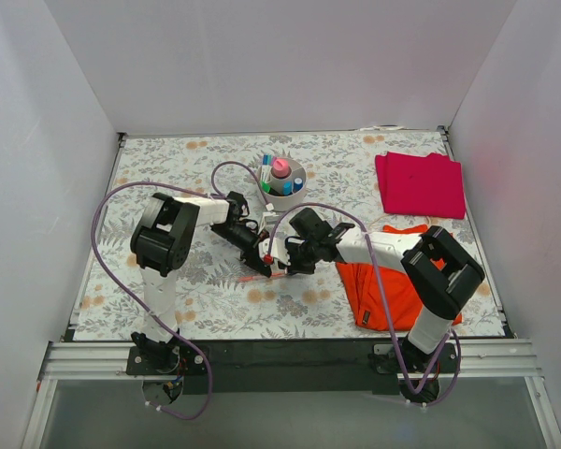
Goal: Sort the stationery into containers
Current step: Close the pen cap on the pen.
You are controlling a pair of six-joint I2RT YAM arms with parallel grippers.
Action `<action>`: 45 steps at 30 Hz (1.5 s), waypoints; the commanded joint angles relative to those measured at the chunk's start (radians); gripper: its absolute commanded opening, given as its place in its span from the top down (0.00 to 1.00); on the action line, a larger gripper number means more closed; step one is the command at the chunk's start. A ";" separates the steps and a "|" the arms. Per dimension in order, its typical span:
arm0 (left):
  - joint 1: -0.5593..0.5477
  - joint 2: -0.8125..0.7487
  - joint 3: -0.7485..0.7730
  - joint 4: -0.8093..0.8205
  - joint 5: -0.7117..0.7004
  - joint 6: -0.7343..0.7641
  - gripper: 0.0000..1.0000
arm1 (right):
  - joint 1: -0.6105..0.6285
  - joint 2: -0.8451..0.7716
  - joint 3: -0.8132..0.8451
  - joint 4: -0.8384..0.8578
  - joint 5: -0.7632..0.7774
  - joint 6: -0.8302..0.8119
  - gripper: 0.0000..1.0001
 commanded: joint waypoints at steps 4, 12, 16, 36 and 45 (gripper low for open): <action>-0.003 0.017 0.035 0.026 -0.023 0.009 1.00 | -0.001 -0.027 0.031 0.009 -0.070 -0.019 0.99; -0.005 0.037 0.060 0.021 -0.023 -0.001 1.00 | -0.001 -0.015 0.046 0.009 -0.131 -0.039 0.99; -0.006 0.052 0.078 0.015 -0.026 -0.006 1.00 | -0.001 -0.004 0.051 0.019 -0.162 -0.048 0.99; -0.005 0.074 0.090 -0.065 0.049 0.040 1.00 | 0.002 0.054 0.033 -0.005 -0.207 0.005 0.99; -0.015 0.051 0.043 0.067 0.000 -0.075 1.00 | 0.002 0.071 0.077 0.059 -0.213 0.160 0.99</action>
